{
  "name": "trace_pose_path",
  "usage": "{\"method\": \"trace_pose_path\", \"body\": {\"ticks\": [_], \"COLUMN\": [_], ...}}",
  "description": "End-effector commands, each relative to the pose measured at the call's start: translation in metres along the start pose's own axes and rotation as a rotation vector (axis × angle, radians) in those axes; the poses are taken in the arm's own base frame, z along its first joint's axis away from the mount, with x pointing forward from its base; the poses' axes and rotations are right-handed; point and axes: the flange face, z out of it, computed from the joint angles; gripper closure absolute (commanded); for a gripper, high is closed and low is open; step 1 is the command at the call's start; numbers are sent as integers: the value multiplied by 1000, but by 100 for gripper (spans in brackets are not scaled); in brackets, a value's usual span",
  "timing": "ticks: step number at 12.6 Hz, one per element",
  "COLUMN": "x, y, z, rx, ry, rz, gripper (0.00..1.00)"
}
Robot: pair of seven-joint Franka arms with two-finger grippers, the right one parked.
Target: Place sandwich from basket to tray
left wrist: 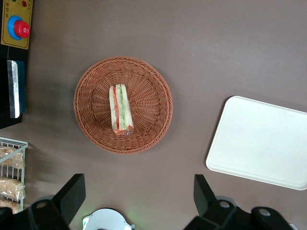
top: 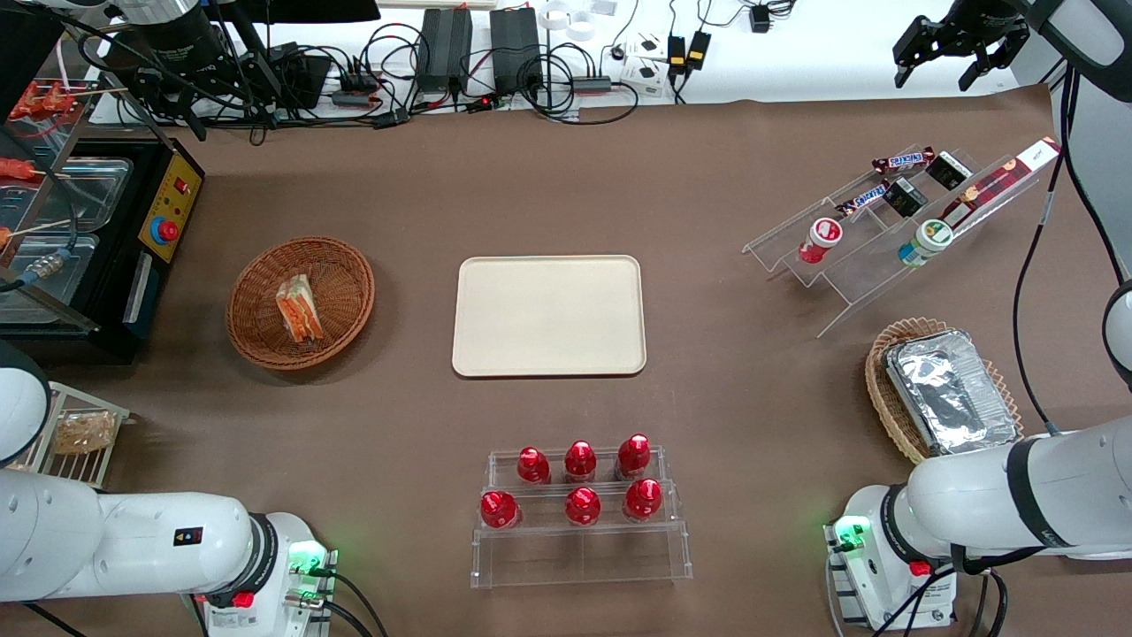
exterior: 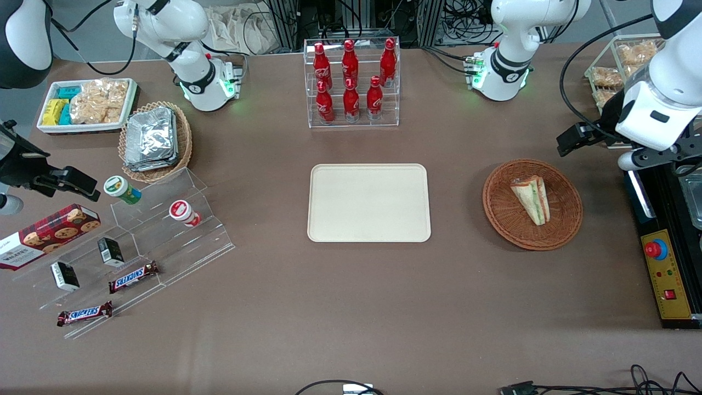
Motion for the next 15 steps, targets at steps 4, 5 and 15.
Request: {"method": "trace_pose_path", "body": {"ticks": [4,5,15], "x": [-3,-5,-48], "y": [0,0,-45], "z": [-5,-3,164], "rx": [-2,-6,23], "ry": [-14,-23,-19], "rz": [-11,-11,-319], "gripper": [0,0,0]}}
